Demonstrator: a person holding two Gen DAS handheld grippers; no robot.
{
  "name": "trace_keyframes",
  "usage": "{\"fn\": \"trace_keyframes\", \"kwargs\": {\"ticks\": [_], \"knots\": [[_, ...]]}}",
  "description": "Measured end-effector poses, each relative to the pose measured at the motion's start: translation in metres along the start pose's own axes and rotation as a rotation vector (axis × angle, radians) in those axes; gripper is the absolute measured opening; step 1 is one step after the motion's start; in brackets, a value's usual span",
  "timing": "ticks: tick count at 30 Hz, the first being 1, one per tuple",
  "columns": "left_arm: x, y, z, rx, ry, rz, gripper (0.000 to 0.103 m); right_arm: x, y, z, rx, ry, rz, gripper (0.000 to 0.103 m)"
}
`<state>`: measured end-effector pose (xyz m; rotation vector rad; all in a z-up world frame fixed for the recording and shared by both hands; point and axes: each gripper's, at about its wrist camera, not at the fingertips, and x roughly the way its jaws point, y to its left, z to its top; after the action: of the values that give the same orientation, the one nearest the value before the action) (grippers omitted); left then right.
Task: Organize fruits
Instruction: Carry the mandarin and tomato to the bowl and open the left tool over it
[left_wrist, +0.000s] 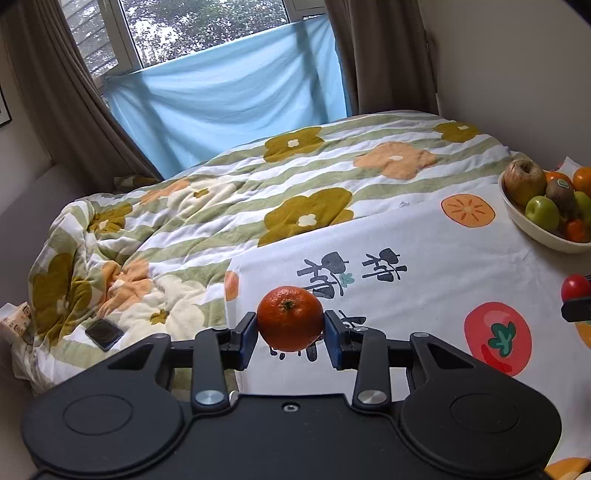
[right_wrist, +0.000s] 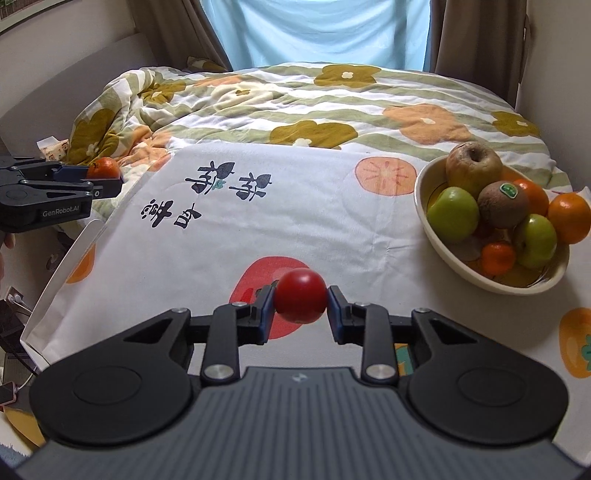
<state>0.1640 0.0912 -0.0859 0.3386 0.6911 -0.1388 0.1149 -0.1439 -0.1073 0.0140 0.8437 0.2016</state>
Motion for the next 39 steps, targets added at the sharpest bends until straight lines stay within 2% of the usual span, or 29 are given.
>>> {"fn": "trace_keyframes", "kwargs": {"ticks": [5, 9, 18, 24, 32, 39], "knots": [[-0.019, -0.014, 0.009, -0.022, -0.01, 0.029, 0.042, -0.017, -0.021, 0.005, -0.018, -0.029, 0.018, 0.045], [-0.033, -0.038, 0.023, -0.031, -0.028, 0.021, 0.042, -0.03, -0.041, 0.01, -0.029, -0.051, 0.026, 0.045], [-0.041, -0.108, 0.059, -0.03, -0.07, -0.076, 0.042, -0.049, -0.102, 0.021, -0.038, -0.084, 0.0, 0.045], [-0.025, -0.154, 0.085, -0.016, -0.078, -0.149, 0.042, -0.048, -0.151, 0.034, -0.03, -0.1, -0.023, 0.045], [0.018, -0.21, 0.113, 0.023, -0.052, -0.193, 0.042, -0.028, -0.201, 0.057, -0.043, -0.125, -0.033, 0.045], [0.061, -0.242, 0.13, 0.032, -0.009, -0.214, 0.042, -0.008, -0.227, 0.071, -0.042, -0.127, -0.026, 0.045]]}}
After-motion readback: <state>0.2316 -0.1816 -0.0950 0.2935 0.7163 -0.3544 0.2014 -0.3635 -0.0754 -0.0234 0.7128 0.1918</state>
